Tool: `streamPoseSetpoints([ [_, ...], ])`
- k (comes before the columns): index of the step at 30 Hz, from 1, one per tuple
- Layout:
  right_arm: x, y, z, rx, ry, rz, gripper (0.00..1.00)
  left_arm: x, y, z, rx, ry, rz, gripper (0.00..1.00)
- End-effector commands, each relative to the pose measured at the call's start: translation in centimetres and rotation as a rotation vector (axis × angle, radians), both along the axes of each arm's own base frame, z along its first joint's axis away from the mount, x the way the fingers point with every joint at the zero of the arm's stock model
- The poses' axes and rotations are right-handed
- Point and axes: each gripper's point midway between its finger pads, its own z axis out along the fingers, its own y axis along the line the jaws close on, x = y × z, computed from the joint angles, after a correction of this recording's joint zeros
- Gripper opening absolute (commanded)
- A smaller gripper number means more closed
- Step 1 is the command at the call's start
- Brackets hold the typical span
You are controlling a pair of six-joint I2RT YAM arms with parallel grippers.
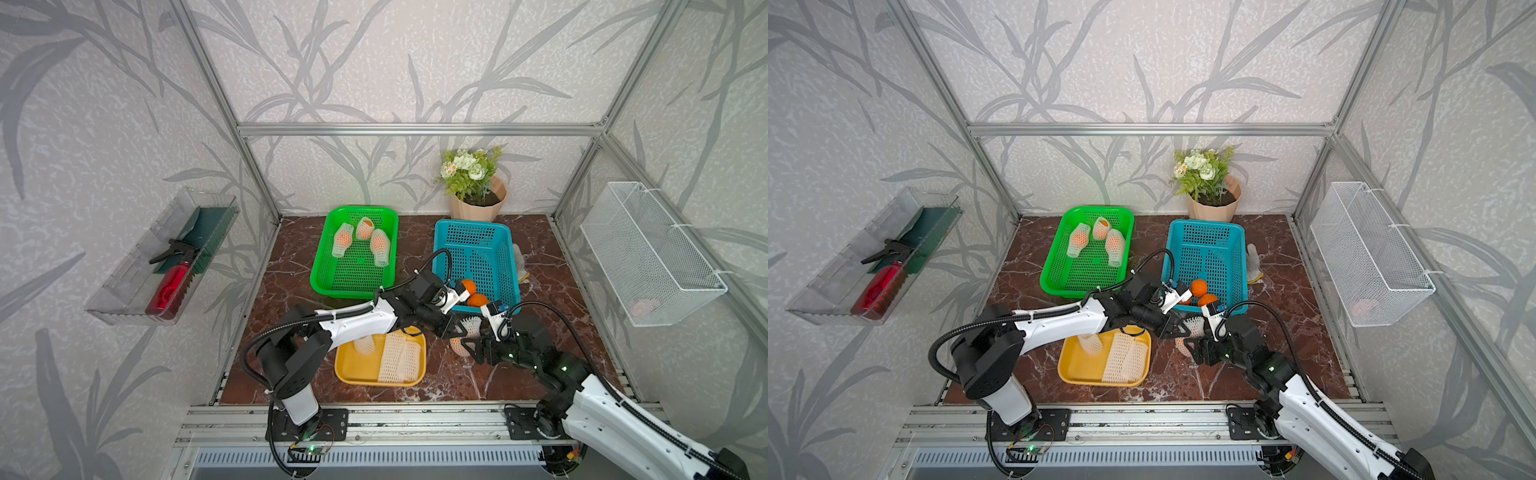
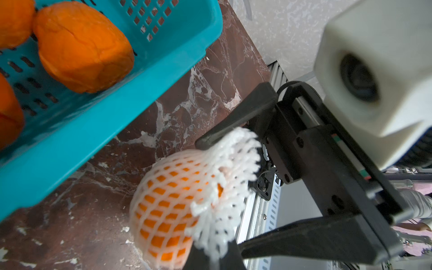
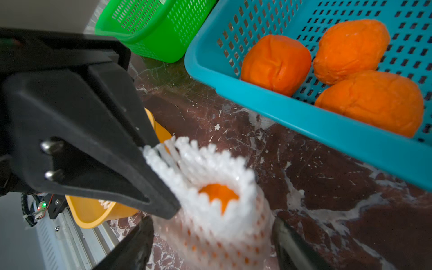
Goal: Remove foam nets from oranges
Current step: Remove the foam net from the orange.
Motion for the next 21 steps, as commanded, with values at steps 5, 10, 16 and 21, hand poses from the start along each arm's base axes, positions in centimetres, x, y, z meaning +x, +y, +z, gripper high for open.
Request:
streamPoseSetpoints([
  [5, 1.4, 0.9, 0.9, 0.021, -0.078, 0.017, 0.7, -0.5, -0.6, 0.4, -0.031, 0.079, -0.009, 0.07],
  [10, 1.4, 1.5, 0.9, 0.033, -0.066, 0.042, 0.45, -0.4, -0.8, 0.2, -0.047, 0.098, 0.004, 0.06],
  [16, 1.4, 2.0, 1.6, 0.083, -0.066, 0.04, 0.21, -0.3, -1.1, 0.3, -0.084, 0.112, 0.021, 0.09],
  [21, 1.1, 2.2, 1.6, 0.098, -0.042, 0.046, 0.03, 0.5, -0.5, 0.7, -0.109, 0.099, 0.07, 0.38],
])
